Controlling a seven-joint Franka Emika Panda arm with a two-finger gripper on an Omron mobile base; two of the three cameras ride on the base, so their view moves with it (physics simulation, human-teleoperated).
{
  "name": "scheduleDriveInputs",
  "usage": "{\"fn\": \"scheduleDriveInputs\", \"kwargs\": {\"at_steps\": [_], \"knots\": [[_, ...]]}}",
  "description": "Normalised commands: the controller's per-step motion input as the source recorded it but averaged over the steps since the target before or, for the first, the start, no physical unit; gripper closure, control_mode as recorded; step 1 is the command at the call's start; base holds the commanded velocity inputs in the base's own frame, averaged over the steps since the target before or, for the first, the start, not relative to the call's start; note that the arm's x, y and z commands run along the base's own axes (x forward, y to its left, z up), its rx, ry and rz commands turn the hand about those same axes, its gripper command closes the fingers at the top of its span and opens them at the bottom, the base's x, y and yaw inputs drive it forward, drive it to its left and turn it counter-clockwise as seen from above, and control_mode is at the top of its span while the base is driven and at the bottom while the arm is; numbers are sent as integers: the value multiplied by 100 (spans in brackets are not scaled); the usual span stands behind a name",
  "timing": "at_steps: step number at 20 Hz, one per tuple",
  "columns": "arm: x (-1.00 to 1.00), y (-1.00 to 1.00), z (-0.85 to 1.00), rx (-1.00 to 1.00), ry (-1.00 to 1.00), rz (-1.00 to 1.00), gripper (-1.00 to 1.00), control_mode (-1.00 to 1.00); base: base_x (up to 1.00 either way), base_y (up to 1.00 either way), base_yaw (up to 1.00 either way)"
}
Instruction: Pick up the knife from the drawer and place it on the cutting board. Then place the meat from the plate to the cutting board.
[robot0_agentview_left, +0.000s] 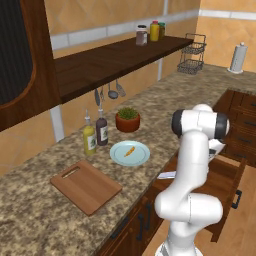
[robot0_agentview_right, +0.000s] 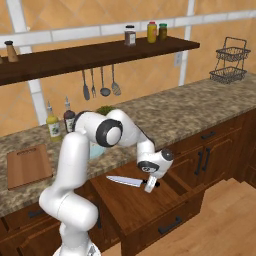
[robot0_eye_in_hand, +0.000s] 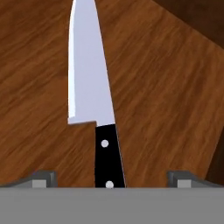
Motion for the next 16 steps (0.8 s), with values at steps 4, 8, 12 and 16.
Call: {"fn": "scheduleDriveInputs", "kwargs": {"at_steps": [4,8,12,16], "knots": [[18,0,-33,0,4,4,-100,-100,0,0,0],[15,4,-45,0,5,5,100,-100,0,0,0],[3,26,-73,-1,1,6,100,-100,0,0,0],[-7,39,-87,-2,0,10,100,-100,0,0,0]]}}
